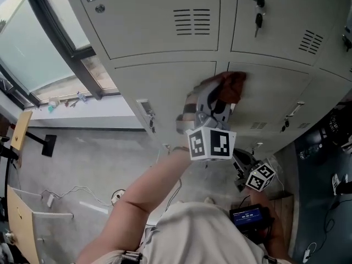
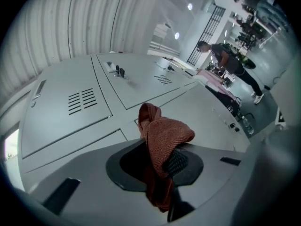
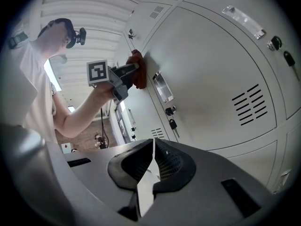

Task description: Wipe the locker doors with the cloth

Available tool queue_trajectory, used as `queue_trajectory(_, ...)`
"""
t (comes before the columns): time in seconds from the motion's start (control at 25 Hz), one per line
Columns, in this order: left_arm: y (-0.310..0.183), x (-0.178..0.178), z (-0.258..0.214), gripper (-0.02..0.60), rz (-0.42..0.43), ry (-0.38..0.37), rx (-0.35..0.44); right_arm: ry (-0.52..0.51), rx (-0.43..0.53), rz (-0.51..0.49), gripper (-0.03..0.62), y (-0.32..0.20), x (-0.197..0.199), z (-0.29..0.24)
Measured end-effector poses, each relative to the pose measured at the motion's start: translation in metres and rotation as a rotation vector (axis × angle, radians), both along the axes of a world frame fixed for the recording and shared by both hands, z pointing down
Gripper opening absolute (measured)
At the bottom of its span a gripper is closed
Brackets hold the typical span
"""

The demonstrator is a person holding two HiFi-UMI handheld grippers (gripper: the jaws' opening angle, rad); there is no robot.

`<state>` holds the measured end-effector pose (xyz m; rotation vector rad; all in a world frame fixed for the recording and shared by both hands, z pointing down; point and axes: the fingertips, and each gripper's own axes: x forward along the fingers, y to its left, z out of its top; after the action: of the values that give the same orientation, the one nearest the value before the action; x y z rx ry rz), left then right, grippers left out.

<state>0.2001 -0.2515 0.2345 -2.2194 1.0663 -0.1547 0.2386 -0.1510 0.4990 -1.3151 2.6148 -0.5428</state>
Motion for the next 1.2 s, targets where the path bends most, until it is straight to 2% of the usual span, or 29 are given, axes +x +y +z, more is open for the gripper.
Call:
queue_trajectory(0.12, -0.01, -0.034, 0.011, 0.077, -0.061, 0.041, -0.017, 0.021, -0.001, -0.025, 0.023, -0.001, -0.008, -0.002)
queue_trajectory(0.4, -0.038, -0.154, 0.02, 0.077, -0.204, 0.179, -0.005, 0.065, -0.029, -0.089, 0.023, -0.003, -0.034, 0.004)
queue_trajectory(0.6, -0.059, -0.245, 0.026, 0.077, -0.335, 0.32, -0.054, 0.09, -0.036, -0.13, 0.023, -0.007, -0.053, 0.005)
queue_trajectory(0.76, -0.07, -0.296, 0.04, 0.077, -0.39, 0.367, -0.092, 0.107, -0.038, -0.148, 0.023, -0.01, -0.062, 0.003)
queue_trajectory(0.84, -0.075, -0.316, 0.049, 0.077, -0.429, 0.384, -0.117, 0.108, -0.039, -0.149, 0.023, -0.01, -0.064, 0.003)
queue_trajectory(1.0, -0.08, -0.342, 0.08, 0.077, -0.572, 0.381, -0.194, 0.105, -0.046, -0.15, 0.023, -0.009, -0.066, 0.005)
queue_trajectory(1.08, -0.079, -0.331, 0.093, 0.077, -0.602, 0.363, -0.223, 0.101, -0.047, -0.142, 0.023, -0.009, -0.063, 0.005)
queue_trajectory(1.2, -0.07, -0.301, 0.095, 0.077, -0.61, 0.359, -0.202, 0.087, -0.041, -0.117, 0.023, -0.007, -0.053, 0.004)
